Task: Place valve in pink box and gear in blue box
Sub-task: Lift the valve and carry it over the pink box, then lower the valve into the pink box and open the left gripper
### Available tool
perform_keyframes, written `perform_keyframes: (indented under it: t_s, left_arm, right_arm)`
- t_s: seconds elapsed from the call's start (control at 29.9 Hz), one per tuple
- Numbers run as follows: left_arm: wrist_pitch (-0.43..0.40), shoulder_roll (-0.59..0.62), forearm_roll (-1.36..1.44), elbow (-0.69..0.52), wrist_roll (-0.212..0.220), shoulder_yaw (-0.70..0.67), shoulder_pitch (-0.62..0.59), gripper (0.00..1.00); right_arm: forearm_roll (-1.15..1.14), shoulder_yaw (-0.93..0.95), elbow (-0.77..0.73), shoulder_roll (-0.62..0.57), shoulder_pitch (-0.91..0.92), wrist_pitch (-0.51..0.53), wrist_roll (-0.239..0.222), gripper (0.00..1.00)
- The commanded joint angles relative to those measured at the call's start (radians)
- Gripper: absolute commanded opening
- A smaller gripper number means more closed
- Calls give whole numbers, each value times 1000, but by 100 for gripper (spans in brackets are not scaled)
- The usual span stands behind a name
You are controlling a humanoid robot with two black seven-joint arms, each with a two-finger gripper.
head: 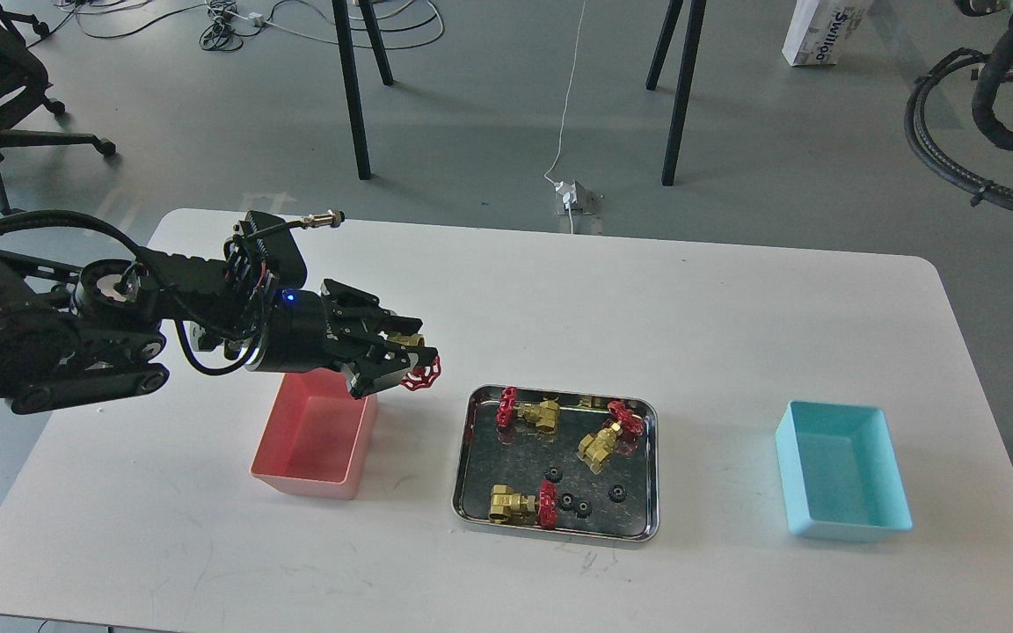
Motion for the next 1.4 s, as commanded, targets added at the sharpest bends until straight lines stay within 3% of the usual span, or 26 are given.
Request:
perform_keyframes:
  t_s: [0.0, 0.2, 0.4, 0.97, 1.17, 1.37]
  left_arm:
    - [2, 63, 24, -25, 0, 0, 1, 31]
    - [2, 169, 68, -74, 0, -8, 2, 31]
    - [4, 189, 99, -73, 0, -8, 31, 31]
    - [5, 155, 126, 58, 0, -43, 192, 32]
    - [8, 97, 126, 69, 0, -43, 206, 32]
    - [8, 53, 125, 154, 0, -45, 241, 32]
  right_arm:
    - [1, -40, -11, 26, 21, 0, 0, 100]
    - [1, -40, -7, 48, -17, 0, 1, 100]
    - [1, -32, -6, 43, -34, 0, 1, 100]
    - [1, -28, -4, 32, -63, 0, 1, 100]
    - [1, -28, -4, 32, -74, 0, 1, 100]
    - [2, -28, -3, 29, -80, 0, 1, 100]
